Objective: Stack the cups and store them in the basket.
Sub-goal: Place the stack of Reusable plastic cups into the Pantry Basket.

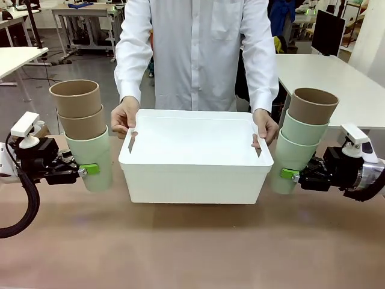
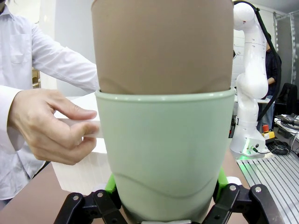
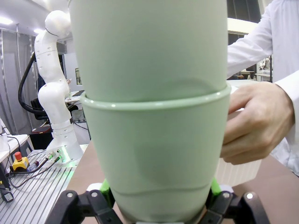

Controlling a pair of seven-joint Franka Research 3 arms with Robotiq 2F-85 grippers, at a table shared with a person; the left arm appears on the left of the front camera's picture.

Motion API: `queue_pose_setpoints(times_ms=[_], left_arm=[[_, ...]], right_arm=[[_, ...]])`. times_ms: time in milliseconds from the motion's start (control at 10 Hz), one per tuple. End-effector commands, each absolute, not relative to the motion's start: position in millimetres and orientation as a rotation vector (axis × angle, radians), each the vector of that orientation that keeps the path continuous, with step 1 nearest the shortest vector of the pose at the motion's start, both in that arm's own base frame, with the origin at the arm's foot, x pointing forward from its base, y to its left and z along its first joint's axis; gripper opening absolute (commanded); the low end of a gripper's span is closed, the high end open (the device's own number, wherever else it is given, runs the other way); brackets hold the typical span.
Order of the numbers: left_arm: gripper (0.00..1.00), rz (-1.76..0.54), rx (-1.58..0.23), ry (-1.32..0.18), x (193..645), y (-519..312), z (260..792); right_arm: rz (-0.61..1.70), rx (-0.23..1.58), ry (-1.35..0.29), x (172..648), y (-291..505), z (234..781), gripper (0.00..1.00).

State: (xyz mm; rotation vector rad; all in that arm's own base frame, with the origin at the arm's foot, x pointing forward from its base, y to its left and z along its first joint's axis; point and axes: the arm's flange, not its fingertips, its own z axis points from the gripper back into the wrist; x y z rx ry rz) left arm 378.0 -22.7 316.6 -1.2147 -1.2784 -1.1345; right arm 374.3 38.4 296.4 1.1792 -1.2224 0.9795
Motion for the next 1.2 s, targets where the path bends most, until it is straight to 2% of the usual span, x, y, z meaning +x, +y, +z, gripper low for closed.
queue_pose_setpoints(times_ms=[0,1100], left_arm=[[0.85,-1.137,-1.220,-1.284,378.0,-23.5,321.8],[0.85,-1.137,-1.220,-1.284,378.0,-23.5,321.8]], right_arm=[[0.983,1.173,-1.236,375.3,38.5,300.9,0.85],[0.983,1.173,-1.236,375.3,38.5,300.9,0.85]])
